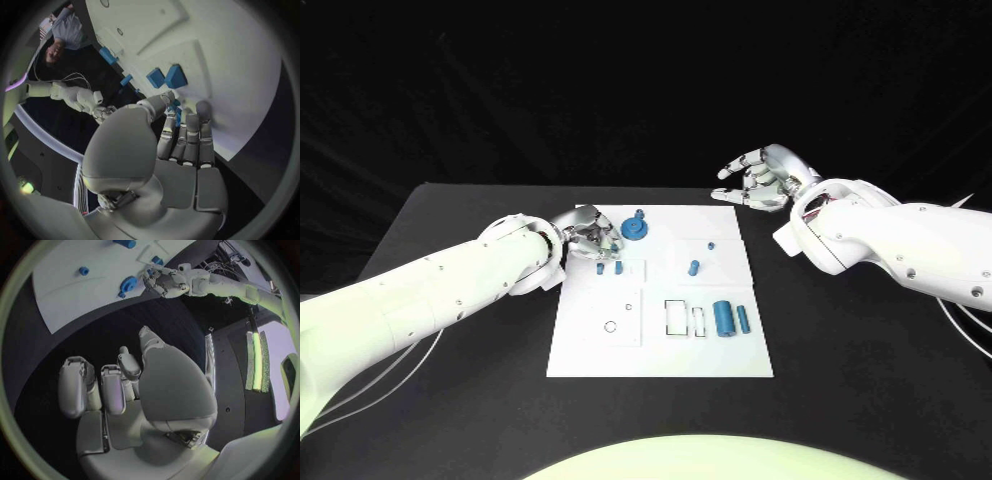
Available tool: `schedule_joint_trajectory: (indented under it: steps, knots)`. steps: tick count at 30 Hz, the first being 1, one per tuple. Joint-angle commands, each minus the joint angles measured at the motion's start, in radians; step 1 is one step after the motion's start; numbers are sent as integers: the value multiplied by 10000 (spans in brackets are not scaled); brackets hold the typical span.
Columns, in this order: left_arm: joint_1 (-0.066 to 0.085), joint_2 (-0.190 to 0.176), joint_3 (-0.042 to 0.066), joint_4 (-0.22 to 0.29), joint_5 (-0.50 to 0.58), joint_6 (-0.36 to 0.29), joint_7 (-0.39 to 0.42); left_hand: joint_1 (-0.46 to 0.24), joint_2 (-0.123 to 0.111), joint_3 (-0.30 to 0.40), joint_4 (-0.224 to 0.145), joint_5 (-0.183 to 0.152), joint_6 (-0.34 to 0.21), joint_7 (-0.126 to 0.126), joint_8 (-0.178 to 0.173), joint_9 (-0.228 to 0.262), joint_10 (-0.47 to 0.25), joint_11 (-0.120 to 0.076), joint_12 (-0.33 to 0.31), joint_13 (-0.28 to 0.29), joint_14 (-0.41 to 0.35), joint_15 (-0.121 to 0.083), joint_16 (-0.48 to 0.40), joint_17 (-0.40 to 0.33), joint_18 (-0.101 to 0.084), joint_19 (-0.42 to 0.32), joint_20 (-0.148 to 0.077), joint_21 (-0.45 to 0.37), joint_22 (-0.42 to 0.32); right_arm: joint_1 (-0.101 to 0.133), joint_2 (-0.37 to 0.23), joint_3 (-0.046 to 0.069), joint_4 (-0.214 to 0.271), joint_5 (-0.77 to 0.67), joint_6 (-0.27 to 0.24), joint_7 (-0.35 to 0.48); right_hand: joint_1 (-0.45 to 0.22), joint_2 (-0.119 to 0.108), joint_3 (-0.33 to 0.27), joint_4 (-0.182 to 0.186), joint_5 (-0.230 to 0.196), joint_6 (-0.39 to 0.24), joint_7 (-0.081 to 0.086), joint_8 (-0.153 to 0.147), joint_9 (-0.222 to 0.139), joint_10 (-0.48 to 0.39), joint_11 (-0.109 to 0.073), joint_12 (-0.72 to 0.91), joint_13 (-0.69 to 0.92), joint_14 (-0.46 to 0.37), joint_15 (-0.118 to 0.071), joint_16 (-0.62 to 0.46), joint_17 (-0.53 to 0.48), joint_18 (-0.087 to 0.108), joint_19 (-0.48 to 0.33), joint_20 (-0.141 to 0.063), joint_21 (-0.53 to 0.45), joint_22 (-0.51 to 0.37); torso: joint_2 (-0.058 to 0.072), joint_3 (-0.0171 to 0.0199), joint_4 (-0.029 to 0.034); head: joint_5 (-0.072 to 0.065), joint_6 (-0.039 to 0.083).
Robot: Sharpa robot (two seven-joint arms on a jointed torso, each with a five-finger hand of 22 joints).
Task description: Assemble the parts on the task board
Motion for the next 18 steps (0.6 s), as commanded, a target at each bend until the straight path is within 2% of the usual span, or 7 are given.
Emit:
schedule_joint_trajectory:
  steps: [1,18]
  knots:
    - [-54,-1,-35,-9,6,85,-17,-91,-169,-270,-46,-61,-287,23,-160,-150,-145,168,171,-96,-121,204,244,-113,-608,99,323,-232,-48,-5,8,3,3,-19,1,25,-282,-107,374,71,81,-50,-58,167,80,-158,-72,45,-61,657,-27,-142,927,185,155,-118,-177,1228,-1,-6,-2,-4,-4]
    - [-55,-8,-33,-3,10,28,13,-122,-216,-365,-13,-52,-387,33,-252,-221,-219,200,220,-96,-151,236,278,-156,-605,115,356,-277,-80,-6,17,3,-4,-21,-8,35,-273,-118,376,66,81,-61,-58,174,78,-161,-71,47,-65,658,-27,-145,928,184,158,-119,-178,1229,-2,-5,-1,1,-4]
